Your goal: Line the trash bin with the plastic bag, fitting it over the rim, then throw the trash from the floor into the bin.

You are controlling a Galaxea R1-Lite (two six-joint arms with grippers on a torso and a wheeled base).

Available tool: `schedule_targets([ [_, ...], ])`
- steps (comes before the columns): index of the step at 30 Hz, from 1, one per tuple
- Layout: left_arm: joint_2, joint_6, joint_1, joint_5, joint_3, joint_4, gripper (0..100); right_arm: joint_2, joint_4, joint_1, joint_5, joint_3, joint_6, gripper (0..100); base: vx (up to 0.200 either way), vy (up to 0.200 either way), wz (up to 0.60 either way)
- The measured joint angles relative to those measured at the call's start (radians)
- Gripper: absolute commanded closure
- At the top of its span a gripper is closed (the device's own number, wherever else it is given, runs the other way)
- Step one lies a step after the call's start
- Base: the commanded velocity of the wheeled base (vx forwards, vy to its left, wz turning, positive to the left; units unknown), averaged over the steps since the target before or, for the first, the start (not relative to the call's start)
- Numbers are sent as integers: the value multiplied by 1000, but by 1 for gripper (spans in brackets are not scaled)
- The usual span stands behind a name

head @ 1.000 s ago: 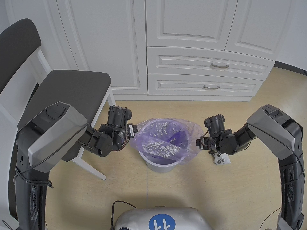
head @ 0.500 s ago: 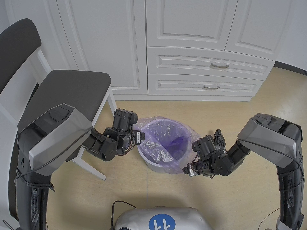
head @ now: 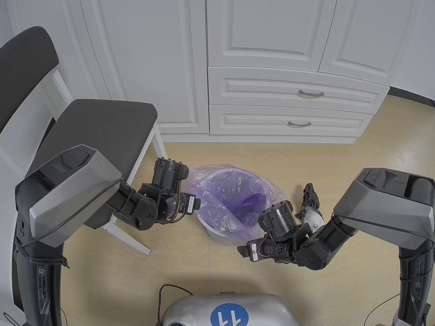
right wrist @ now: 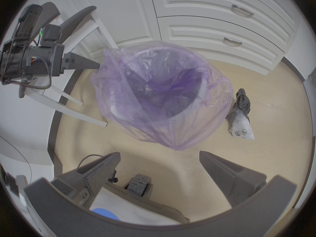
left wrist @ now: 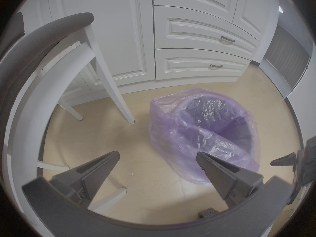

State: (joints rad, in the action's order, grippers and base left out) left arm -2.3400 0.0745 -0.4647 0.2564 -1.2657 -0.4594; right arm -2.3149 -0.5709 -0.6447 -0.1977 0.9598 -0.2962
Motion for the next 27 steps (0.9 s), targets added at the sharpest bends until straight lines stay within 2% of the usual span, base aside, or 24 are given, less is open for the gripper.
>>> schedule_targets([
  [6,59,-53,34,-70,153,-11,0,67,-5,-4,10,-31,-4,0,0,0,0],
  [11,96,-95,86,-124,281,-70,0,117,-17,26,15,-21,-21,0,0,0,0],
  [16,120,-98,129,-171,341,-164,0,135,-43,41,14,24,-133,0,0,0,0],
  [19,141,-93,143,-181,373,-184,0,129,-50,31,11,52,-162,0,0,0,0],
  [24,199,-63,153,-193,511,-256,0,108,-50,9,9,75,-144,0,0,0,0],
  [27,246,-40,163,-212,598,-350,0,97,-46,-7,10,92,-56,0,0,0,0],
])
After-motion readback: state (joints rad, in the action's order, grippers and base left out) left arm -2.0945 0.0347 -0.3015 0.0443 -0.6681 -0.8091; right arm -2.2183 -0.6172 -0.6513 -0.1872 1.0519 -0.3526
